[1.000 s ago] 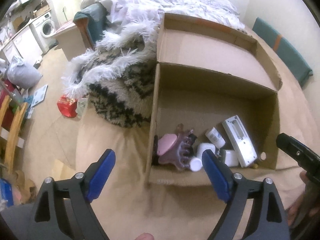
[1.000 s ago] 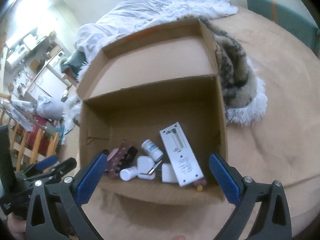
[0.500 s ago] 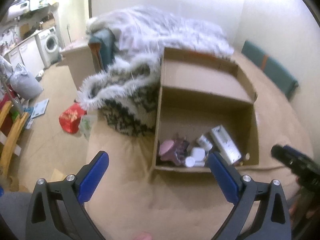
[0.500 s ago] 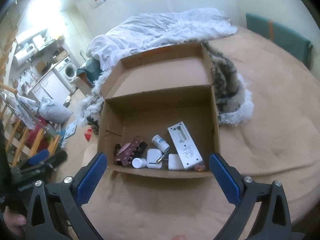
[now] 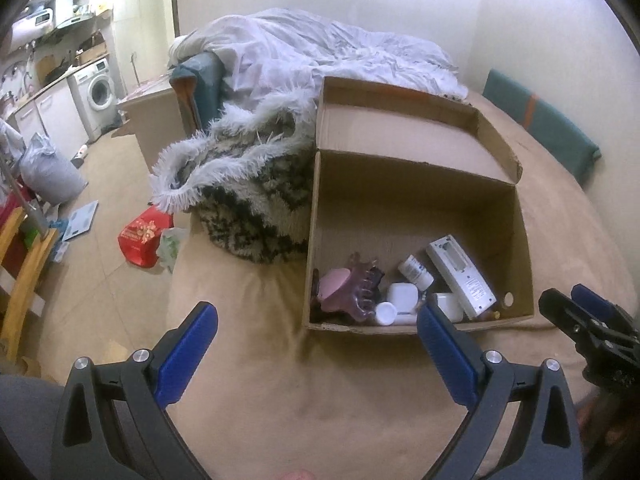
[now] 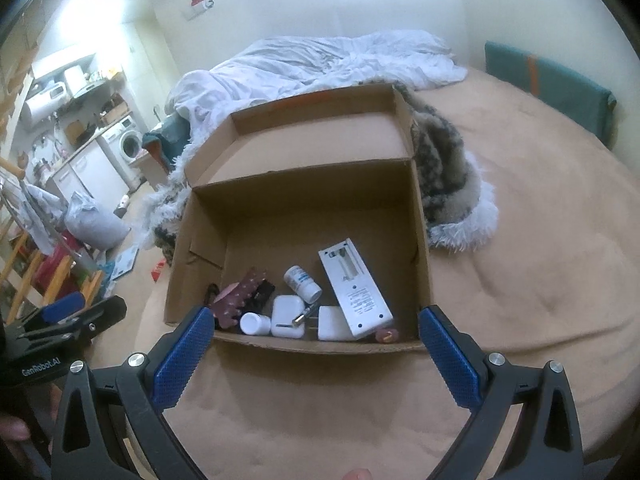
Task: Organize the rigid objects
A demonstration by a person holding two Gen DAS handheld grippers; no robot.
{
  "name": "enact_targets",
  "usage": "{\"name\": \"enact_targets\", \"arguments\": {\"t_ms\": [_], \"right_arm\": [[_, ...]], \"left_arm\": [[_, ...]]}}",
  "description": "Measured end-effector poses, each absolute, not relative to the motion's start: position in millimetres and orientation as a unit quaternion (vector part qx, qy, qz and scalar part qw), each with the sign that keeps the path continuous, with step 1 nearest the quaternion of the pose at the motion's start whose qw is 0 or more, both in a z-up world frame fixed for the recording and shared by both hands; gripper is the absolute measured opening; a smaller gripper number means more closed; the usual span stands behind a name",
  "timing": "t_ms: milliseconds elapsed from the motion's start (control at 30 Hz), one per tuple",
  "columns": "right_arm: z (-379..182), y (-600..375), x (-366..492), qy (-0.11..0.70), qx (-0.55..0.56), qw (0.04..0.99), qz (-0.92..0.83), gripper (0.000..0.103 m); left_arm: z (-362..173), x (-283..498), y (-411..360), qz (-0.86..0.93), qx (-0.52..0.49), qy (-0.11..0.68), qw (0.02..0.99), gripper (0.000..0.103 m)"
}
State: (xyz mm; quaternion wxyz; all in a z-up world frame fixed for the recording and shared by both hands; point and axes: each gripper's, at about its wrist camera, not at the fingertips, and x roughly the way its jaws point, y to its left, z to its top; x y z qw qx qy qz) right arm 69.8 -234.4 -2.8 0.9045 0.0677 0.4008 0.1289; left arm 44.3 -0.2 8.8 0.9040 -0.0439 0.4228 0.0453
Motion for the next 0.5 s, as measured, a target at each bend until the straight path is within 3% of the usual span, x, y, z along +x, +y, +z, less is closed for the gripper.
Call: {"name": "enact_targets", "arguments": {"t_ms": [500], "right_arm": [[-3.9,-236.6,67.7,0.399,0.068,0.906,0.123,0.103]], "left_arm": [[4.2,44.9,0.7,0.05,-0.037,0.424,0.903,0.1]]}}
